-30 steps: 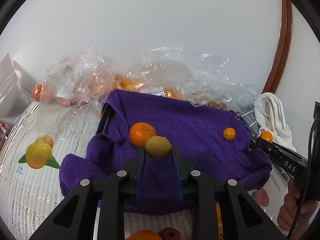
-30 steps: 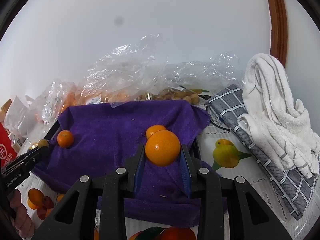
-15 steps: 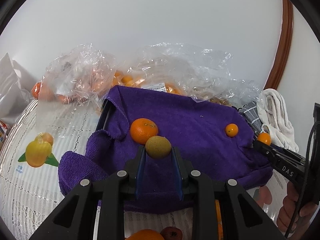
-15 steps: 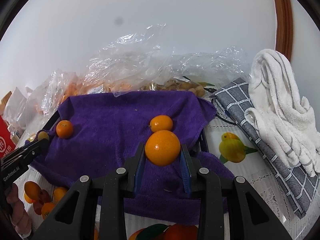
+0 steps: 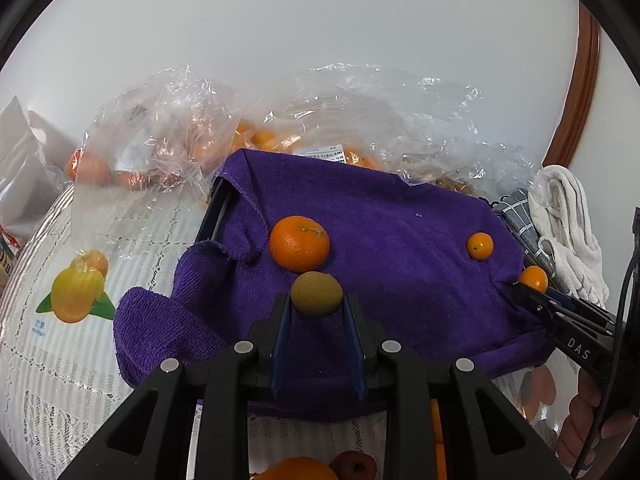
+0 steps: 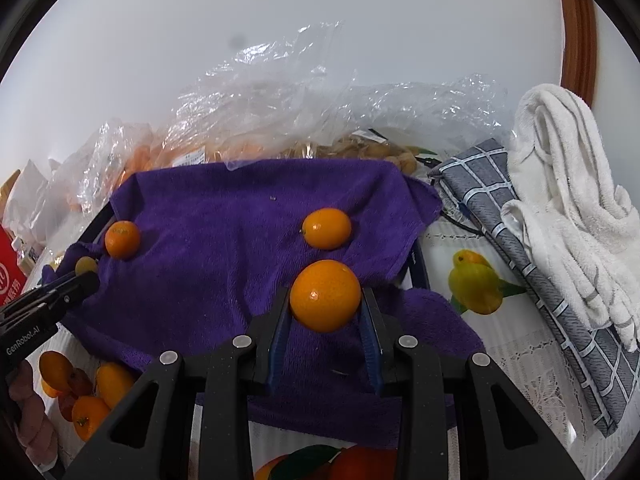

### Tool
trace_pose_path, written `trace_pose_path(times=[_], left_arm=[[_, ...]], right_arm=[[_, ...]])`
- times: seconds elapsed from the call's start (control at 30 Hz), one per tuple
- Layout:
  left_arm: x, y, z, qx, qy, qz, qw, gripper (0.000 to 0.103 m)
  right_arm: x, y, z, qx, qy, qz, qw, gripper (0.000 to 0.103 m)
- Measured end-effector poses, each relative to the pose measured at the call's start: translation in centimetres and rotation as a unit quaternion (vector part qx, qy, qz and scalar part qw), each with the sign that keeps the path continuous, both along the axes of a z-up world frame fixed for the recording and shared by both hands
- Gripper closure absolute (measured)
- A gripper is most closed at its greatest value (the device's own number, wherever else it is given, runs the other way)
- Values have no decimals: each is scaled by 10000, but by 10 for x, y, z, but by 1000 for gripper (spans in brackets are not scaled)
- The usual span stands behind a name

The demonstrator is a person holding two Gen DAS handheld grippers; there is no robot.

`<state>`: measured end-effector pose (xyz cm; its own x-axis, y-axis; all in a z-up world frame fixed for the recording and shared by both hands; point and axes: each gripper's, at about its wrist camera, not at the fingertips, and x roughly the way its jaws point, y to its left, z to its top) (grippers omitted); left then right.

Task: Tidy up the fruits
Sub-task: 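Carry the orange and the yellow-green fruit over the purple towel, then open both grippers to drop the fruits onto the purple towel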

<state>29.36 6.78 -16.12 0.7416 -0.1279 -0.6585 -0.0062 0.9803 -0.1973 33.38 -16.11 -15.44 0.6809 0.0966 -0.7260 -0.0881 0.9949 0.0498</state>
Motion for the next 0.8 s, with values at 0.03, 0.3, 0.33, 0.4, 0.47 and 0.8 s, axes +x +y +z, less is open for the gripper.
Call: trace_pose_path(times=[0.03,0.3,0.33,0.4,0.47,0.8], left_arm=[[0,0,0,-3,2,-1,10000,78],[0,0,0,24,14,5,10000,78],[0,0,0,33,17,5,10000,78],[0,0,-1,47,22,7,10000,78],[0,-1,-1,45,24,5,10000,78],[1,-1,-2,70,33,-8,10000,78]], right_arm=[[0,1,-1,-3,17,7,10000,70],[4,3,-8,-48,173,25,9998,70],[4,3,-9,-41,188,29,9998,70],[5,3,-11,-37,221,41,9997,70],[7,4,-12,-50,263,41,9996,70],[6,6,-13,-103,272,81,9995,69]])
